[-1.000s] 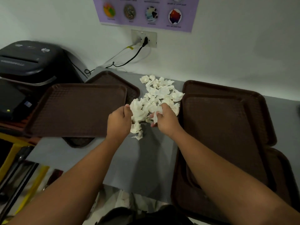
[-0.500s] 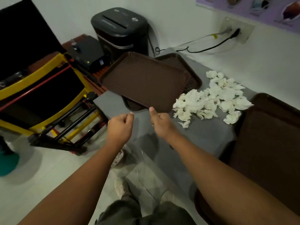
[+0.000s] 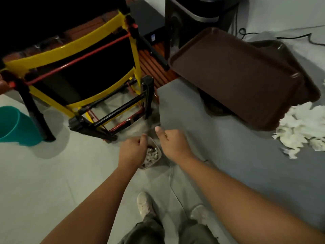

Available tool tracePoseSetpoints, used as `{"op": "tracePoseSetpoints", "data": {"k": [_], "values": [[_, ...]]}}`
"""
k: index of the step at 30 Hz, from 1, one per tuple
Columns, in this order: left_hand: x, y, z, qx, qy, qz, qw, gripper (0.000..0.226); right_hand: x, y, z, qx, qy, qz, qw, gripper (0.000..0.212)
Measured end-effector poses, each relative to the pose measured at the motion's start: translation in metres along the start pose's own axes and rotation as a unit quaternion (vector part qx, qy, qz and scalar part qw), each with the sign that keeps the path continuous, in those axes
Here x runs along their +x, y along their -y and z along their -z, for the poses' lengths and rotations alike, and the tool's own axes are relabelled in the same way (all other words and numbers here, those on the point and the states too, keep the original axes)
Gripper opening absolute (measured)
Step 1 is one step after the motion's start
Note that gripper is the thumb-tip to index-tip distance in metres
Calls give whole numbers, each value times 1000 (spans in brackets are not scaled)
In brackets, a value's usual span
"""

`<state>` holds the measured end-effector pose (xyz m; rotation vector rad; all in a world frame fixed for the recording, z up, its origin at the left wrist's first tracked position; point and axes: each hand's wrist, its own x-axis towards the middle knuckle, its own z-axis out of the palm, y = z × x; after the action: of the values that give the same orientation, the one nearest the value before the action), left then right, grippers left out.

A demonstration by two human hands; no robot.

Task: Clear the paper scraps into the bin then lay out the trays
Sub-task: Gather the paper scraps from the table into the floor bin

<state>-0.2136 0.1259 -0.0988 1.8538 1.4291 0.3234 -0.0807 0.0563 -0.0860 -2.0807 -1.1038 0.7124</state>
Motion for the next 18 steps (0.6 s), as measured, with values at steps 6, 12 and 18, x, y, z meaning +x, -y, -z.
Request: {"op": "tracePoseSetpoints", "data": {"k": [6,12,18], "values": [[69,86,-32,50,6,27,998,47,54,-24,-81,-19,3,25,999,60],[127,178,-97,45,83,79,992,31,97,-74,-152,-61,36,25,997,57],[157,234,-159,56,170,66,982,34,106,-127,-202,-85,79,15,993,49]]}}
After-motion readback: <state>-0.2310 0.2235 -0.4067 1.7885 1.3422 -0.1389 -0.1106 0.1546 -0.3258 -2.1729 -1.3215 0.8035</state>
